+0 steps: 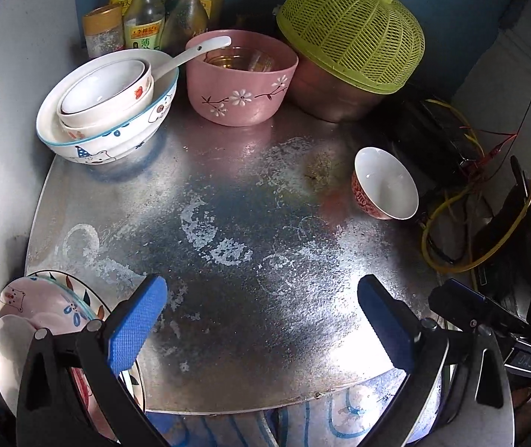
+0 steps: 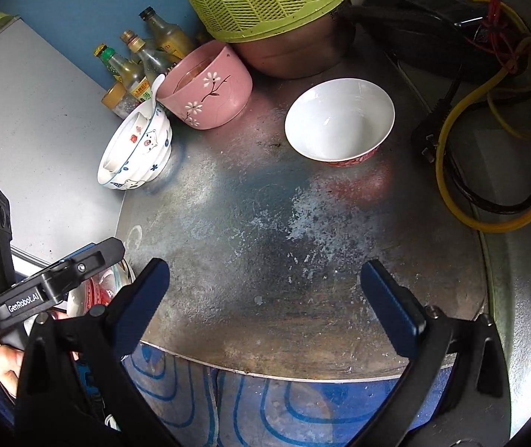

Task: Organize plates and bowls
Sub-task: 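Move both grippers to the small white bowl with red patterned exterior, then close both grippers on the rim of the small red-patterned bowl, then lift the small bowl with both grippers and carry it toward the stack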

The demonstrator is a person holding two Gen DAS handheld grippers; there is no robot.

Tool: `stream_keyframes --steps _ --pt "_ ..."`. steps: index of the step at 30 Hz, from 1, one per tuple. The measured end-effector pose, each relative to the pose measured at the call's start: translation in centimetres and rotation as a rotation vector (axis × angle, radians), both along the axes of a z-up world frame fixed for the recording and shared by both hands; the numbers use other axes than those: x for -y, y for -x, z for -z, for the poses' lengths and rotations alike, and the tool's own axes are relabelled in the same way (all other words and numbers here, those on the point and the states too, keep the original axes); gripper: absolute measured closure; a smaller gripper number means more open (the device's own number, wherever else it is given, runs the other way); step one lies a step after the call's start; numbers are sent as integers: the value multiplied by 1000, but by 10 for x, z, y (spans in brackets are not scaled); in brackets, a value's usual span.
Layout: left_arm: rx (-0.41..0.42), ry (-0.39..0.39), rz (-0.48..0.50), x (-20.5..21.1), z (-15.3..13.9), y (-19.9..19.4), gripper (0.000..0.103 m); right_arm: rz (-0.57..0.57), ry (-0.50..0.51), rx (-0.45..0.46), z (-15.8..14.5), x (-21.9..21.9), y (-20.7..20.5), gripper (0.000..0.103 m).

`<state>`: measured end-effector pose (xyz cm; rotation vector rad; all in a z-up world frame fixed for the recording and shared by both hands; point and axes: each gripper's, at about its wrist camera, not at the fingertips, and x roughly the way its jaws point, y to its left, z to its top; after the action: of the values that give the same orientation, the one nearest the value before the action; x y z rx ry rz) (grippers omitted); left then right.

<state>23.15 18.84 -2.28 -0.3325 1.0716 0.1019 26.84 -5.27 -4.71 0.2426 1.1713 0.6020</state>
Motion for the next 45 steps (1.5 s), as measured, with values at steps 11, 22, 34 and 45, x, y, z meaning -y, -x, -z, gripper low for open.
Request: stream_keyframes --steps 11,22,34,45 --pt "-9 61 59 20 17 -62 1 58 38 25 6 10 -41 21" --pt "-5 133 90 38 45 -131 9 138 106 50 19 18 -105 44" --pt "-48 178 172 64 75 -177 47 185 162 11 49 16 -147 63" --pt "-83 238 194 77 101 -194 92 170 179 -37 71 14 -148 82"
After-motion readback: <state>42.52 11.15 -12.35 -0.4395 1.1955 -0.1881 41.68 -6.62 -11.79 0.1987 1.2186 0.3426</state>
